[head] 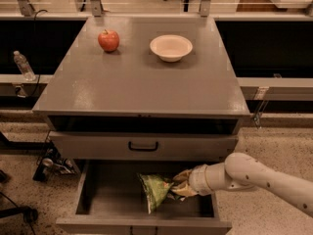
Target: Pick green jalapeno chip bag from middle drawer and place on counter
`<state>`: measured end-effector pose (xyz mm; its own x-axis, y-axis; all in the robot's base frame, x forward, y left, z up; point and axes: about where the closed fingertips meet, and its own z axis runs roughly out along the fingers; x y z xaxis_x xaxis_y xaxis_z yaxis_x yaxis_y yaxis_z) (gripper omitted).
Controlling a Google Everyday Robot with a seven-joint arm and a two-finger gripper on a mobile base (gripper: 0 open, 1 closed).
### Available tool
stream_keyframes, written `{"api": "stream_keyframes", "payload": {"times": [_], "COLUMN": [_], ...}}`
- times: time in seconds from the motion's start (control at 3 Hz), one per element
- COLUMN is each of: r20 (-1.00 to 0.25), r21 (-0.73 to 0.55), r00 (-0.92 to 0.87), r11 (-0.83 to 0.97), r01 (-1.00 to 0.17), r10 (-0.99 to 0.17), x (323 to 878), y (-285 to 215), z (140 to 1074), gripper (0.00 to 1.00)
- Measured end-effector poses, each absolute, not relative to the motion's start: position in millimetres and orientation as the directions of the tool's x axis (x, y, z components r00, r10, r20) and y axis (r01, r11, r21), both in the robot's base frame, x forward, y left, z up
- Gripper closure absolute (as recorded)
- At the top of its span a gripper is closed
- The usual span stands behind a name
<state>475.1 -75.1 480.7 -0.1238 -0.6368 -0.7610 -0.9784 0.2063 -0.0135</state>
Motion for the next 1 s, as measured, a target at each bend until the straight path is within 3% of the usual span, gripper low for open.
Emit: {"api": "stream_keyframes", "payload": {"times": [1.0], "r20": [-0.789], "r21": [-0.049], "r00": [-0.042], "r11": [0.131], "r01": [-0.99], "r10": [-0.613], "x": [451], "y": [-72], "z": [546], "gripper": [1.0]}}
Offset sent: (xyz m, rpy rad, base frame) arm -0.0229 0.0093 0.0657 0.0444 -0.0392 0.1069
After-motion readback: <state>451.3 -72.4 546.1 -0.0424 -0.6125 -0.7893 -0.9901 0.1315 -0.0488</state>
